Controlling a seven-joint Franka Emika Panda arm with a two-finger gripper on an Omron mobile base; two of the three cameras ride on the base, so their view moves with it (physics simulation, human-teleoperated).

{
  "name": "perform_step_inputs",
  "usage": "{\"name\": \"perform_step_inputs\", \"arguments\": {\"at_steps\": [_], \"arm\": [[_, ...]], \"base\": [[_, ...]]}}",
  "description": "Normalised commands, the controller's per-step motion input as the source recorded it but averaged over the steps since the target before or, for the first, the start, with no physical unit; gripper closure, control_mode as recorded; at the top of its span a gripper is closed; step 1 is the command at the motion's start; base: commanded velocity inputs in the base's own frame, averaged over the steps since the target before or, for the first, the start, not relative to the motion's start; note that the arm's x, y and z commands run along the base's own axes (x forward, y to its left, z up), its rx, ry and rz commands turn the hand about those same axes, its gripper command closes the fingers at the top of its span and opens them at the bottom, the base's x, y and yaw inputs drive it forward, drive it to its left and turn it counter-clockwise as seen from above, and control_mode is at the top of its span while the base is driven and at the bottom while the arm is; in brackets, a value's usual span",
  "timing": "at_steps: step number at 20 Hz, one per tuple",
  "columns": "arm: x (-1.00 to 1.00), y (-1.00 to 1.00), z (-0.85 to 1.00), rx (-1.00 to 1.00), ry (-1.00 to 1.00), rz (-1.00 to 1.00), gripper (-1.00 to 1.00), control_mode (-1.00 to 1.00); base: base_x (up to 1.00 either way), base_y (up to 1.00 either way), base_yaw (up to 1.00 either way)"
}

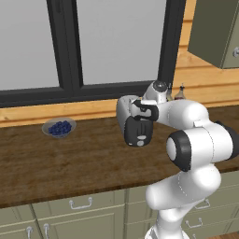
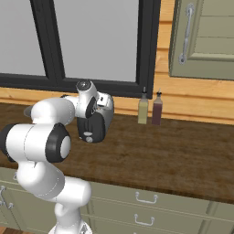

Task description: Start the toaster. Once the lever pops up, take the bread to the plate on the dining counter.

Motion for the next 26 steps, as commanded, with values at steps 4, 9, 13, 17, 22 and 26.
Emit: {"name": "perform_step_inputs", "arguments": {"at_steps": [4,9,13,17,22,26], "arm": [[0.0,0.0,0.0,0.0,0.0,0.0,-1.0,-1.0],[0.0,0.0,0.0,0.0,0.0,0.0,-1.0,-1.0],[0.0,0.0,0.0,0.0,0.0,0.0,-1.0,-1.0],[0.0,0.0,0.0,0.0,0.0,0.0,-1.0,-1.0],[0.0,0.0,0.0,0.0,0.0,0.0,-1.0,-1.0],[0.0,0.0,0.0,0.0,0.0,0.0,-1.0,-1.0]], "base": [[0.0,0.0,0.0],[0.0,0.0,0.0],[0.0,0.0,0.0],[0.0,0.0,0.0],[0.0,0.0,0.0],[0.0,0.0,0.0]]}}
